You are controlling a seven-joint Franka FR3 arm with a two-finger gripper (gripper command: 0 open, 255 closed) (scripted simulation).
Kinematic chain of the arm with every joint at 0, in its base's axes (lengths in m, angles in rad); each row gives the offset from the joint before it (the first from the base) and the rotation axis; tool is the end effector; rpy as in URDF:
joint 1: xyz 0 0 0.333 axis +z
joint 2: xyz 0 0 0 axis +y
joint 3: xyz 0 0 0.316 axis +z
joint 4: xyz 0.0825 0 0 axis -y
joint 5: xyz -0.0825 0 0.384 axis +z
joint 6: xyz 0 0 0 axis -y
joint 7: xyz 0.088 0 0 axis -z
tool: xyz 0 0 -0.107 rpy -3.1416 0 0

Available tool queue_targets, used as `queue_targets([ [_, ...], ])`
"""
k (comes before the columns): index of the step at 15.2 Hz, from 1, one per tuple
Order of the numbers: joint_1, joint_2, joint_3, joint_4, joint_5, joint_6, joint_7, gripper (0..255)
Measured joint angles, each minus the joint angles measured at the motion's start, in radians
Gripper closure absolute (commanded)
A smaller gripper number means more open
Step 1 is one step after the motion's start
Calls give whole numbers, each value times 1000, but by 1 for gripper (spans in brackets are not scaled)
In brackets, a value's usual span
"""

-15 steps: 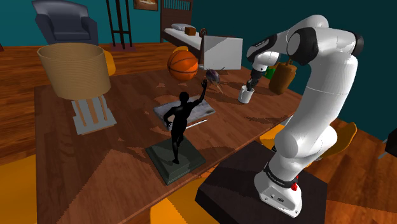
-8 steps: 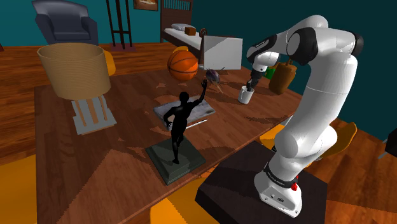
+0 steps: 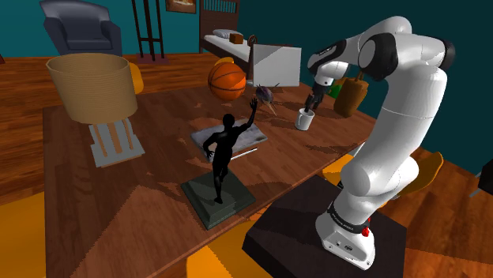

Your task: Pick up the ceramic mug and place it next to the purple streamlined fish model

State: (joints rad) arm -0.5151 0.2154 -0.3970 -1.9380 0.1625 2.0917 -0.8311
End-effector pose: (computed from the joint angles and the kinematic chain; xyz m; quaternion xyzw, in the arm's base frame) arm 0.3774 -0.4603 0.3789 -0.9962 0.0792 -0.0080 0.0341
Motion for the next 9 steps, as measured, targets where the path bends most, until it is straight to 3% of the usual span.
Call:
queue_targets([
  [3, -3, -19, -6, 46, -12, -63, 5, 0],
  [9, -2, -25, -7, 51, -16, -75, 7, 0],
])
